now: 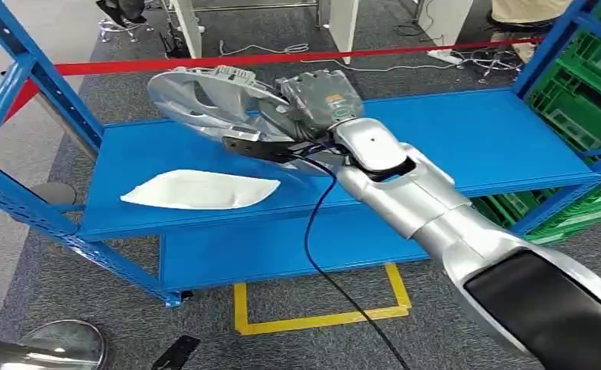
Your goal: Take the parts from the cabinet and place them on the table.
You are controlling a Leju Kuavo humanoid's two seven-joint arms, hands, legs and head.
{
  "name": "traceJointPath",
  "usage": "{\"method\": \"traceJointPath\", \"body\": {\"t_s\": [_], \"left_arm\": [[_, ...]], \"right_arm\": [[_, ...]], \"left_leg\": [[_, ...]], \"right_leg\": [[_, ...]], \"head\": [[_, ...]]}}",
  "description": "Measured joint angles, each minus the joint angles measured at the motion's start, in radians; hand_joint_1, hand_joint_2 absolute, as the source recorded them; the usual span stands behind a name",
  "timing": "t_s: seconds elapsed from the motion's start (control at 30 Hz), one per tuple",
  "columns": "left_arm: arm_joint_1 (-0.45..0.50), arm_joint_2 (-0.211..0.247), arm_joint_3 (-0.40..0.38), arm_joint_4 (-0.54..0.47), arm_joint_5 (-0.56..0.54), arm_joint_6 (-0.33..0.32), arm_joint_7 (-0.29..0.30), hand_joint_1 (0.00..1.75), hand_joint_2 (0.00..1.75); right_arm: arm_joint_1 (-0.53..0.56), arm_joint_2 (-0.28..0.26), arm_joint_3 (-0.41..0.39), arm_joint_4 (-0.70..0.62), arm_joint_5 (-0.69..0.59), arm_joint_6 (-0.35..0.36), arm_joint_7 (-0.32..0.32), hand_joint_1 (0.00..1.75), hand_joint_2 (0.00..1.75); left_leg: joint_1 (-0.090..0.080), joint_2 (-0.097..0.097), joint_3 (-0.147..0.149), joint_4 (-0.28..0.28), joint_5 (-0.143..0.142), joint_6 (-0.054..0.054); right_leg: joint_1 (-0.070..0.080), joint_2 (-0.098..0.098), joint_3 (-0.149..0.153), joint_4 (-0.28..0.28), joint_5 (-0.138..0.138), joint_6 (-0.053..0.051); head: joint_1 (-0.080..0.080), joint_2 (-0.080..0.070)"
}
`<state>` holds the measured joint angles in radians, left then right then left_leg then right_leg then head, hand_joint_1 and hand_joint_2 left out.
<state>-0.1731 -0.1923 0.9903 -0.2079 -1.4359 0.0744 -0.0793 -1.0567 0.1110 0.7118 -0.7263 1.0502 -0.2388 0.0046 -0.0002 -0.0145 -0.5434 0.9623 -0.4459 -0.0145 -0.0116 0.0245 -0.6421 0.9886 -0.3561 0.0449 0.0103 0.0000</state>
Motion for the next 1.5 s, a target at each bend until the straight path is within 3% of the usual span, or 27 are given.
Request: {"method": "traceJointPath", "body": {"t_s": [0.33, 0.6, 0.87, 1.47, 1.5], "left_arm": [[0.0, 0.0, 0.0, 0.0, -0.007, -0.002, 0.003, 0.0, 1.75], [0.002, 0.0, 0.0, 0.0, 0.001, -0.002, -0.001, 0.0, 1.75], [0.002, 0.0, 0.0, 0.0, 0.001, -0.002, -0.002, 0.0, 1.75], [0.011, 0.0, 0.026, 0.0, 0.042, 0.004, -0.009, 0.0, 1.75], [0.011, 0.0, 0.029, 0.0, 0.044, 0.001, -0.009, 0.0, 1.75]], "right_arm": [[0.004, -0.015, -0.005, -0.02, -0.003, -0.037, -0.005, 1.75, 0.0], [-0.005, -0.054, -0.024, -0.152, 0.011, -0.045, 0.014, 1.75, 0.0], [-0.004, -0.059, -0.026, -0.172, 0.012, -0.045, 0.015, 1.75, 0.0], [0.038, -0.135, -0.035, -0.383, 0.025, -0.058, 0.028, 1.75, 0.0], [0.04, -0.136, -0.035, -0.383, 0.026, -0.057, 0.028, 1.75, 0.0]], "left_leg": [[0.0, 0.0, 0.0, 0.0, 0.0, 0.0], [0.0, 0.0, -0.001, 0.0, 0.0, 0.0], [0.0, 0.0, -0.001, 0.0, 0.0, 0.0], [0.0, 0.0, -0.002, 0.0, 0.0, 0.0], [-0.004, 0.0, -0.004, 0.009, -0.004, 0.008]], "right_leg": [[0.0, 0.0, 0.0, 0.0, 0.0, 0.0], [0.0, 0.0, -0.001, 0.0, 0.0, 0.0], [0.0, 0.0, -0.001, 0.0, 0.0, 0.0], [0.0, 0.0, -0.001, 0.0, 0.0, 0.0], [-0.005, 0.0, 0.0, -0.005, 0.003, 0.005]], "head": [[0.0, 0.0], [0.0, 0.0], [0.0, 0.0], [0.0, 0.0], [0.0, 0.0]]}}
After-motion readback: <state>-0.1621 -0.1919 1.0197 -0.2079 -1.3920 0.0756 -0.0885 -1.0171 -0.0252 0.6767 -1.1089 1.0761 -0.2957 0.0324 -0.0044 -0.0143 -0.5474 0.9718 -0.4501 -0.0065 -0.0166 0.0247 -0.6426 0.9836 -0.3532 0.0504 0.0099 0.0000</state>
